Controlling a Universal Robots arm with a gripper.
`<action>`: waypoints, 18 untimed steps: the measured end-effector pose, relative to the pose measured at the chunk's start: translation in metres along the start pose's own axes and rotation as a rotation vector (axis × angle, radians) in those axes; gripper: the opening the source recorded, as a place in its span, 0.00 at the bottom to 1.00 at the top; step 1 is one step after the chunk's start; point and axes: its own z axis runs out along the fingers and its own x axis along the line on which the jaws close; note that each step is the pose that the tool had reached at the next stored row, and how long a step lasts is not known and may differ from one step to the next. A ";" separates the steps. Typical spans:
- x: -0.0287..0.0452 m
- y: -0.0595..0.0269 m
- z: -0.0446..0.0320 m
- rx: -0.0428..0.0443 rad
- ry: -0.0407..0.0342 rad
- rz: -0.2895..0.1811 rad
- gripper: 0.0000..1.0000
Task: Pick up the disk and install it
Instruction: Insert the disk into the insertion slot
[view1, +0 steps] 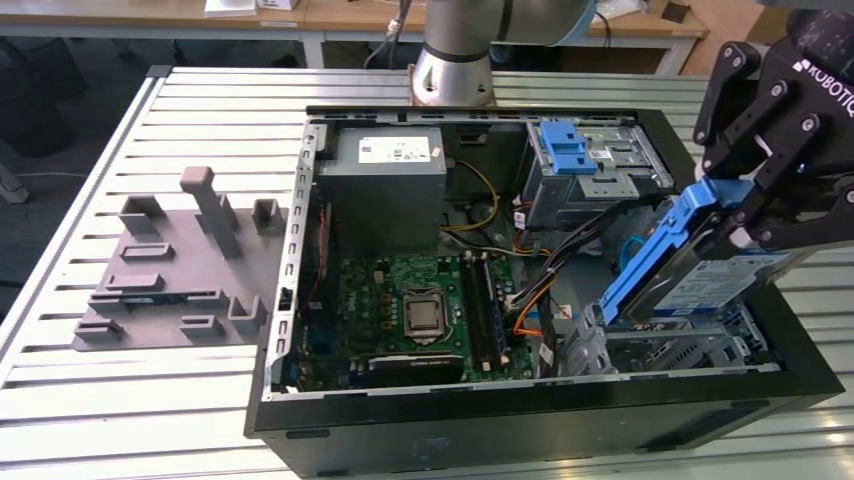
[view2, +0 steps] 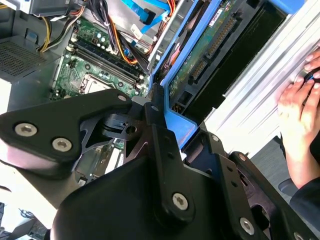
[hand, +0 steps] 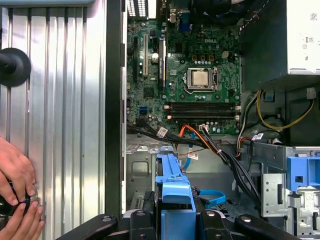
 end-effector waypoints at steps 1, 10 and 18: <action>0.0000 -0.0001 0.0005 0.0000 -0.0001 0.000 0.36; -0.0006 -0.0002 0.0038 0.0000 -0.0001 0.000 0.36; -0.0013 -0.0003 0.0069 0.0000 -0.0001 0.000 0.36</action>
